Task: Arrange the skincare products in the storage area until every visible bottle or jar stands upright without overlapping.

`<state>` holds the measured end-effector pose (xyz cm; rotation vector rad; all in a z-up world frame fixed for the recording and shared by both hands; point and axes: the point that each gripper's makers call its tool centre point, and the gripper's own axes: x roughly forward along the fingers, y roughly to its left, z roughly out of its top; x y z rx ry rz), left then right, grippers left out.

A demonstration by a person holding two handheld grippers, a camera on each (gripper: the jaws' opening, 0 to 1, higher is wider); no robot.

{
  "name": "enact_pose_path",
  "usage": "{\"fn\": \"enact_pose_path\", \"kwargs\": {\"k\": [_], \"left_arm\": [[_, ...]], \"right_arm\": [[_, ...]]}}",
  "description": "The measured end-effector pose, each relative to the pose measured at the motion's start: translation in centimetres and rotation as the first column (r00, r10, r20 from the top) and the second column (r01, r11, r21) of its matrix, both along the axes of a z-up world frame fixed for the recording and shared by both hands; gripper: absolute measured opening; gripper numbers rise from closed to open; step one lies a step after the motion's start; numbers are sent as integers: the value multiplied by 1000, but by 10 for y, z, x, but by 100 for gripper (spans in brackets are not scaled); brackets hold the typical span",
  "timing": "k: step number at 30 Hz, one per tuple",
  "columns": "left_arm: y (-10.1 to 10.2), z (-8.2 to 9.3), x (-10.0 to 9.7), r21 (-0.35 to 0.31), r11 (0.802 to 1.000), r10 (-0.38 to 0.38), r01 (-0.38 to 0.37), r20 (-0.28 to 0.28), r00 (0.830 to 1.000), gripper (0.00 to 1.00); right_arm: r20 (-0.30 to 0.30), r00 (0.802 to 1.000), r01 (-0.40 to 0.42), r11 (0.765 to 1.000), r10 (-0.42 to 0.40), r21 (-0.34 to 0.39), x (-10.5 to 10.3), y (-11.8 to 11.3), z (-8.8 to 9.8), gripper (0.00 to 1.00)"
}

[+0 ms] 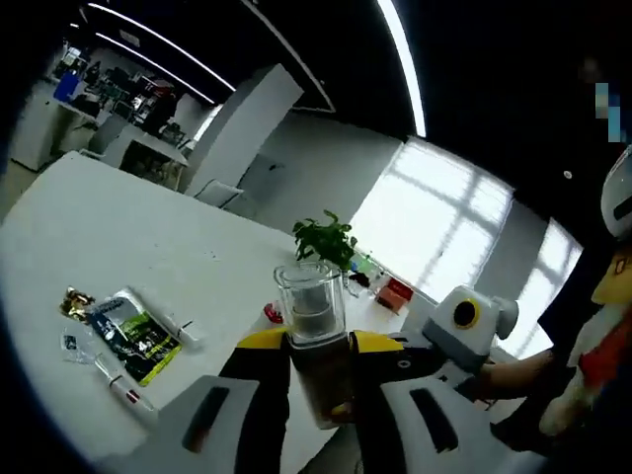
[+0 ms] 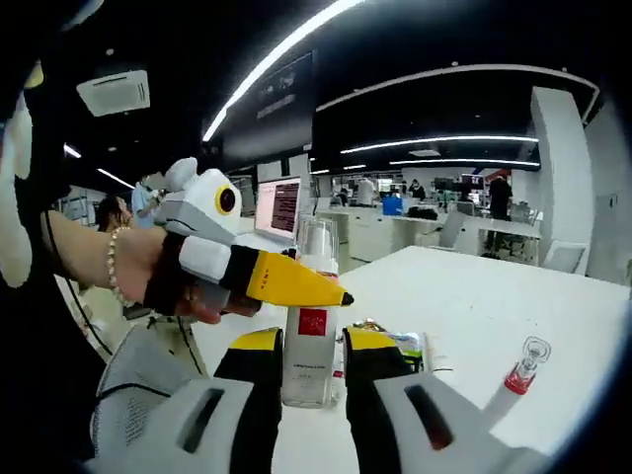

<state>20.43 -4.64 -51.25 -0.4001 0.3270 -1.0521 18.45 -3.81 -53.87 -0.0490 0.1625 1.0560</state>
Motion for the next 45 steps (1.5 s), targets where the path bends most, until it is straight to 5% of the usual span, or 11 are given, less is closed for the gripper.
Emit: {"fn": "enact_pose_path", "kwargs": {"k": [4, 8, 15, 18, 25, 29, 34, 45], "left_arm": [[-18, 22, -16, 29, 985, -174, 172, 91, 981, 16], [-34, 36, -35, 88, 944, -328, 317, 170, 929, 16], [-54, 36, -48, 160, 880, -470, 446, 170, 866, 16], [-60, 37, -48, 174, 873, -482, 455, 180, 857, 16], [-75, 35, -39, 222, 883, -459, 414, 219, 861, 16], [-83, 40, -28, 194, 922, -374, 334, 227, 899, 16], [-92, 28, -21, 241, 937, -308, 252, 233, 922, 16], [-100, -2, -20, 358, 919, -253, 166, 212, 944, 17]], "right_arm": [[-98, 975, -185, 974, 199, 131, -13, -5, 15, 25], [-80, 954, -278, 954, 288, 116, -16, -11, 22, 31], [-72, 893, -438, 894, 445, 96, -35, -13, 37, 25], [-67, 895, -435, 896, 441, 83, -35, -17, 34, 24], [-32, 933, -354, 930, 359, 102, -22, -28, 34, 22], [-20, 953, -297, 945, 303, 134, -12, -40, 37, 21], [7, 968, -251, 967, 250, 44, -3, -55, 25, 21], [15, 979, -204, 977, 206, -53, 0, -68, -8, 22]]}}
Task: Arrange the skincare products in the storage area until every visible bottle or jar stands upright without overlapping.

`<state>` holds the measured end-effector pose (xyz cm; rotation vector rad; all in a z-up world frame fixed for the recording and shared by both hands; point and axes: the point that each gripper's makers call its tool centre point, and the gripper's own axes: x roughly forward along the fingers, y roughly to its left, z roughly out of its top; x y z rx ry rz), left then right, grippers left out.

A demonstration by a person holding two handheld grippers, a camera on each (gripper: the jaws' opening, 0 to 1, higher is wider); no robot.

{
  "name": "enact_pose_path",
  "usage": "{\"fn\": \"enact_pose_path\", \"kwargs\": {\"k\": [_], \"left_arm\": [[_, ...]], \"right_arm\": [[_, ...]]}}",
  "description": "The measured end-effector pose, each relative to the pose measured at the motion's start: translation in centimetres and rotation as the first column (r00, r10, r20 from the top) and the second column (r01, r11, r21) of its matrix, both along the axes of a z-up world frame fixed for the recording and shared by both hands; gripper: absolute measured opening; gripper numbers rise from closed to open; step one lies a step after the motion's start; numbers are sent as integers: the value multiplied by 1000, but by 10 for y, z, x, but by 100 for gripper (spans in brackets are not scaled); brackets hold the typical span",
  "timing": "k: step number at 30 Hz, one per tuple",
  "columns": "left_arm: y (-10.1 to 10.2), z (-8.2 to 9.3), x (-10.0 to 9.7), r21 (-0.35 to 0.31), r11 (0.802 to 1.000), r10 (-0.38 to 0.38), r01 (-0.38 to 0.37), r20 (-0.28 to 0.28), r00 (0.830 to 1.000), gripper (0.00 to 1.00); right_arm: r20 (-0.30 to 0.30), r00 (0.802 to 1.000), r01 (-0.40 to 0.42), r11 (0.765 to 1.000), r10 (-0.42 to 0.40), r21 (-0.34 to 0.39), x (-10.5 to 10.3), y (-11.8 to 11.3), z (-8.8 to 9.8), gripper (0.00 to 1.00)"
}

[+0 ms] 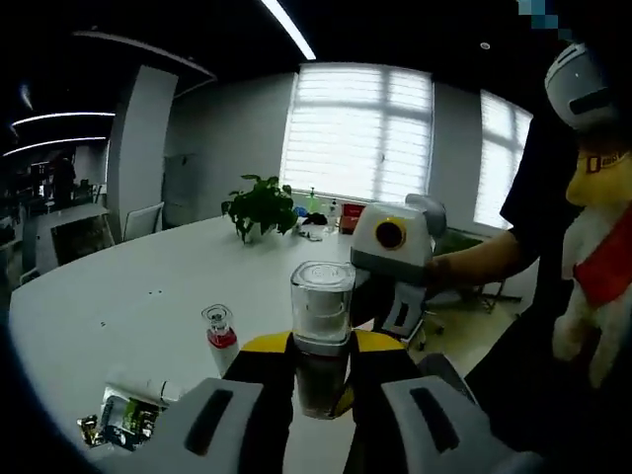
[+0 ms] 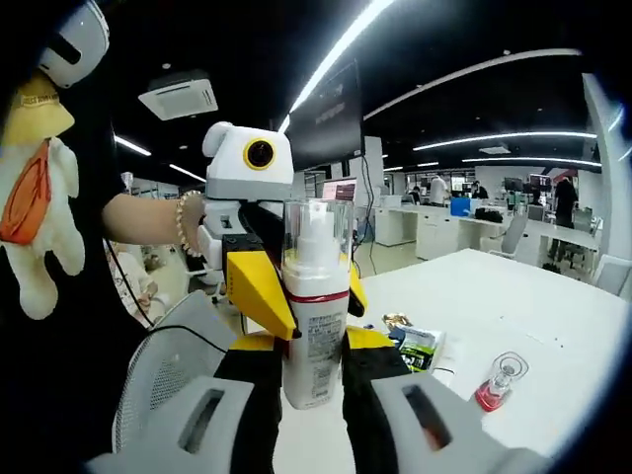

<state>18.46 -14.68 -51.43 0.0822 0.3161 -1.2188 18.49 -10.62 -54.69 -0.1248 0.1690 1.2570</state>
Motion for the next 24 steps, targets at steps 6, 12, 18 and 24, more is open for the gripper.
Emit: {"fn": "enact_pose_path", "kwargs": {"k": [6, 12, 18, 24], "left_arm": [[-5, -22, 11, 59, 998, 8, -8, 4, 1000, 16], [-12, -56, 20, 92, 994, -51, 50, 7, 999, 16], [-21, -90, 28, 128, 988, -87, 92, -42, 995, 17], [-24, -122, 36, 150, 982, -103, 114, -84, 991, 17]], "right_arm": [[-13, 995, 99, 995, -99, -12, 16, -7, -25, 22], [-1, 987, 163, 982, -164, -98, 27, -18, -58, 22], [-19, 973, 222, 961, -229, -164, 39, -26, -94, 22], [-29, 962, 258, 939, -272, -226, 49, -33, -132, 22]]}}
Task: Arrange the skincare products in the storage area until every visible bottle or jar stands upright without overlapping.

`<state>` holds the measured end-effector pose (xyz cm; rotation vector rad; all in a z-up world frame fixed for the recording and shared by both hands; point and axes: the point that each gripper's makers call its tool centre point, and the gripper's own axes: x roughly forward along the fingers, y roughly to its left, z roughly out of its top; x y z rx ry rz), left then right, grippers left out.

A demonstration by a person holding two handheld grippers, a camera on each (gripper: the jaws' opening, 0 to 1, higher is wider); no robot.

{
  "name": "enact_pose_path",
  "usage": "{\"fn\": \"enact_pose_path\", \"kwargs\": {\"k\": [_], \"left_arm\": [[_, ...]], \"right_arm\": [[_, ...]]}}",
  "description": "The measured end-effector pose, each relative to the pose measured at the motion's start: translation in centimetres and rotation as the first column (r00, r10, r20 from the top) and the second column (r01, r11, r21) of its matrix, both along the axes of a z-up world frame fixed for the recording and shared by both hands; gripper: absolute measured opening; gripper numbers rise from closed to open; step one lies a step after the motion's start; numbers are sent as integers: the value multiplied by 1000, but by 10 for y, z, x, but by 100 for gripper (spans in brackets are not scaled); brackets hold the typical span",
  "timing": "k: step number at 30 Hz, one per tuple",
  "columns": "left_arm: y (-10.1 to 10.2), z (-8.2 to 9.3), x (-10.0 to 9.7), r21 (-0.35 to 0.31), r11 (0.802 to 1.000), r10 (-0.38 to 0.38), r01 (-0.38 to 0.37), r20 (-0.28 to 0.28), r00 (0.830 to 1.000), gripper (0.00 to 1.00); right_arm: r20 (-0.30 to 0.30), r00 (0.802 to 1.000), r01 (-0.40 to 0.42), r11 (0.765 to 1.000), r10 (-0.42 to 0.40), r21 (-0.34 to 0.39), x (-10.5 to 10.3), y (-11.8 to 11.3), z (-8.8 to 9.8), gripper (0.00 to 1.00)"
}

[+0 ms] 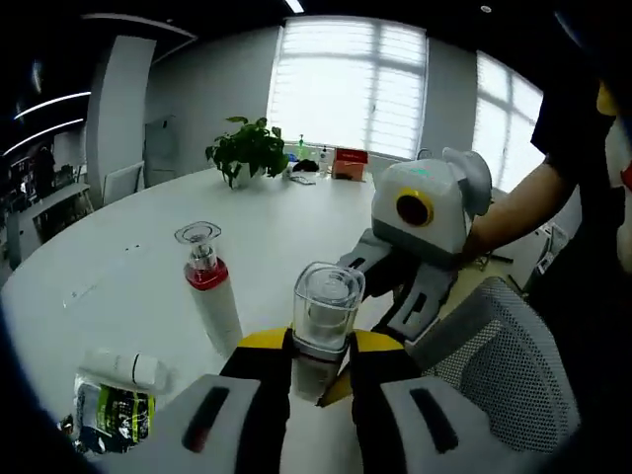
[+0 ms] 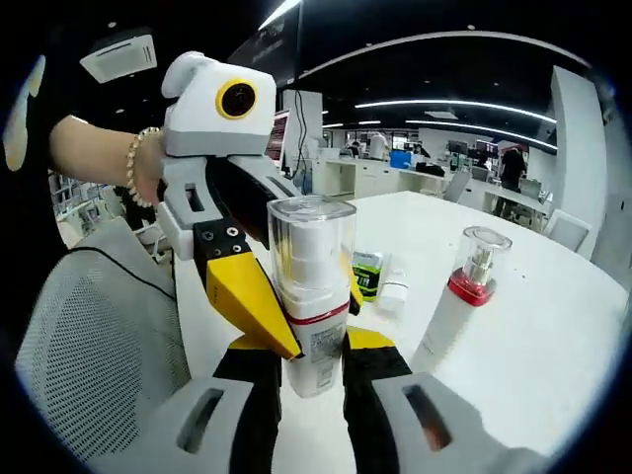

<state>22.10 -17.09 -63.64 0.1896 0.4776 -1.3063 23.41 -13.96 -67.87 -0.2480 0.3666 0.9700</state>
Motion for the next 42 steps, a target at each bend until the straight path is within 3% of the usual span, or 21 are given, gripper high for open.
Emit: {"fn": "enact_pose_path", "kwargs": {"k": [1, 7, 14, 19, 22, 32, 42], "left_arm": [[1, -13, 7, 5, 1000, 0, 0, -8, 1000, 17], [1, -34, 11, 31, 999, -9, 10, -26, 1000, 17], [1, -51, 16, 71, 997, -26, 27, -21, 999, 17], [-1, -60, 20, 79, 996, -27, 29, -20, 999, 17], [-2, -62, 20, 89, 995, -37, 38, -19, 999, 17], [-8, -61, 27, 67, 997, -25, 27, -24, 999, 17], [-14, -61, 52, 43, 999, 5, -5, 1, 1000, 18]], "right_arm": [[-11, 1000, 4, 1000, -4, -2, 0, -1, -3, 22], [-43, 999, 32, 999, -33, -22, 4, -5, -26, 22], [-22, 998, 54, 998, -55, -42, 9, -9, -44, 22], [-16, 998, 57, 997, -58, -48, 11, -11, -46, 23], [-18, 998, 67, 997, -68, -37, 12, -12, -53, 23], [-6, 998, 57, 998, -57, -10, 20, -14, -48, 23], [23, 998, 58, 998, -58, -23, 48, -22, -51, 23]]}}
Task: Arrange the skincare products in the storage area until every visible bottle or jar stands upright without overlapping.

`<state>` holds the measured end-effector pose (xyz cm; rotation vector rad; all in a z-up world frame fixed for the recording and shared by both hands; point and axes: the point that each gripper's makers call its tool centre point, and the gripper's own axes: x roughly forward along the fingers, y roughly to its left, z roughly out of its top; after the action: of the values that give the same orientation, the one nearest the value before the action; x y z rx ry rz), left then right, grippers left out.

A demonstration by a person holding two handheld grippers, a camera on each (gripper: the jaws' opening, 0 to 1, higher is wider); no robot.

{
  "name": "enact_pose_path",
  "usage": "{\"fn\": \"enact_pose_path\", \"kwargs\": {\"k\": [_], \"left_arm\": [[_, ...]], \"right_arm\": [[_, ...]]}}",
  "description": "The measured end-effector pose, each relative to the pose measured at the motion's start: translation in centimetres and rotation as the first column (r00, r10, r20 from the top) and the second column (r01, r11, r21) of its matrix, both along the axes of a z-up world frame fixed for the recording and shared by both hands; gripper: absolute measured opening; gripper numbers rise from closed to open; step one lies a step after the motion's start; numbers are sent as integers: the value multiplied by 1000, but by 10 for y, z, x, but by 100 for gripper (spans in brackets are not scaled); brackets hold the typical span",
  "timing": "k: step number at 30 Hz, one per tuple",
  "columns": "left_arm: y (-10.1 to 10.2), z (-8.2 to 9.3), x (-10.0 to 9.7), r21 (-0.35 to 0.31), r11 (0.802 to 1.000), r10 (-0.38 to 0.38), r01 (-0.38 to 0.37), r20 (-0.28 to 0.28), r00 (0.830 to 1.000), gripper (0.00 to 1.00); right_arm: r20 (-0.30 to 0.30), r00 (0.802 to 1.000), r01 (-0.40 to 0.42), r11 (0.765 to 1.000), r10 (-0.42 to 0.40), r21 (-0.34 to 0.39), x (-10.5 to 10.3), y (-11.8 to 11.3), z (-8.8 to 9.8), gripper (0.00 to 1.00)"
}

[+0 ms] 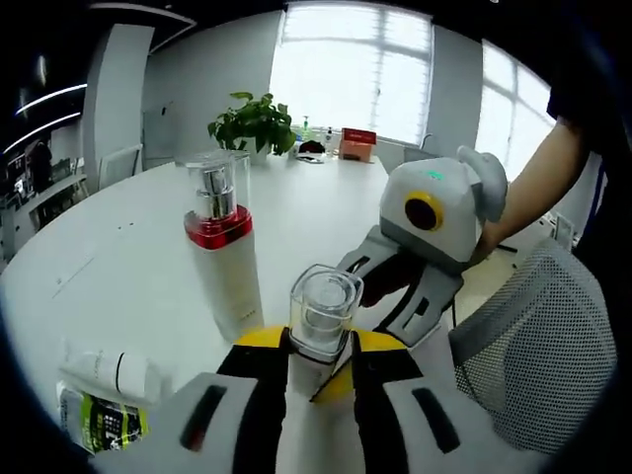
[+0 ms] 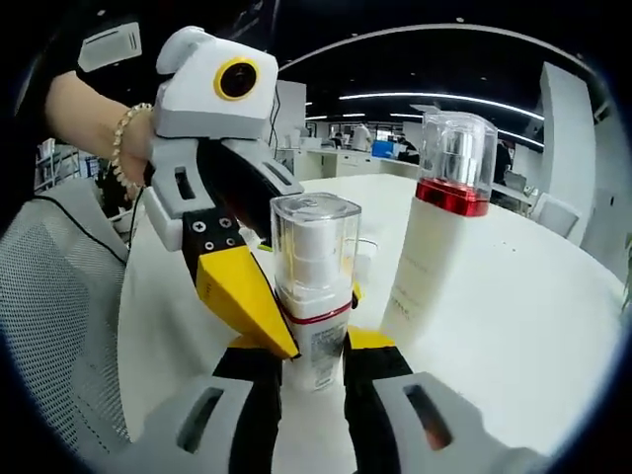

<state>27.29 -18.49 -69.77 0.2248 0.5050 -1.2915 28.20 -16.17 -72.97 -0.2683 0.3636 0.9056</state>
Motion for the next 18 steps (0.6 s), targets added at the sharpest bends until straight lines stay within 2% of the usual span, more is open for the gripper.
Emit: {"fn": "enact_pose_path", "kwargs": {"k": [9, 18], "left_arm": [[1, -2, 16, -11, 999, 31, -31, -5, 999, 17], [-3, -3, 22, -31, 998, 45, -46, -15, 999, 17]], "right_arm": [[12, 1000, -13, 1000, 13, -13, 18, -12, -2, 23], [9, 1000, -28, 999, 29, -18, 23, -14, -3, 23]]}}
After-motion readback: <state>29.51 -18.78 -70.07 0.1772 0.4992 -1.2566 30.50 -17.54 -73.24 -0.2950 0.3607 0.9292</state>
